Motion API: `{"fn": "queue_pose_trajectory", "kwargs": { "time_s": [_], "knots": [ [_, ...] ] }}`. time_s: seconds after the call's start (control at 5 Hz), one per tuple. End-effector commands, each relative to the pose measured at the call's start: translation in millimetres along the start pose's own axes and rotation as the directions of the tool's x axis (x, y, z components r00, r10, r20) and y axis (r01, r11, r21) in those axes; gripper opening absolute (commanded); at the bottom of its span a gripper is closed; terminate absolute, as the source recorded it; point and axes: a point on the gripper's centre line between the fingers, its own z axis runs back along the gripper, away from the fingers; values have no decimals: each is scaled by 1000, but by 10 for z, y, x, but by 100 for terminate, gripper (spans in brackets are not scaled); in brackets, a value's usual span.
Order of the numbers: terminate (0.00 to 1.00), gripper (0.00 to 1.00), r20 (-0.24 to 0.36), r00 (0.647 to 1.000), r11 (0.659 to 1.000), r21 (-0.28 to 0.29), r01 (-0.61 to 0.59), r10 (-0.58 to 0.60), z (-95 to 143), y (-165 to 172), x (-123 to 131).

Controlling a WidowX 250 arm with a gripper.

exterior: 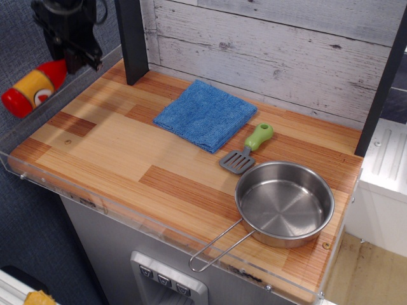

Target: Place the red bottle on the front left corner of the table

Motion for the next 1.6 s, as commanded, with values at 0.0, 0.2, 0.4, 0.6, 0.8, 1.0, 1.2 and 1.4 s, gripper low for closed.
{"fn": "queue_pose_trajectory", "kwargs": {
  "time_s": [0.0, 0.2, 0.4, 0.6, 0.8, 1.0, 1.2, 1.4],
  "knots": [
    [0, 0, 45, 995, 996, -1, 93, -93, 109, -271, 80],
    [0, 0, 88, 991, 995, 10, 100, -100, 312, -359, 163],
    [0, 0, 107, 988, 994, 17, 106, -108, 392, -410, 203],
    [0, 0, 97, 988, 993, -1, 121, -120, 330, -527, 162],
    [0, 0, 76, 987, 990, -10, 140, -139, 246, -622, 112],
    [0, 0, 50, 984, 984, -25, 174, -173, 115, -737, 47],
    [0, 0, 45, 981, 981, -38, 192, -190, 55, -803, 30],
    [0, 0, 53, 981, 981, -37, 188, -186, 54, -799, 51]
  ]
}}
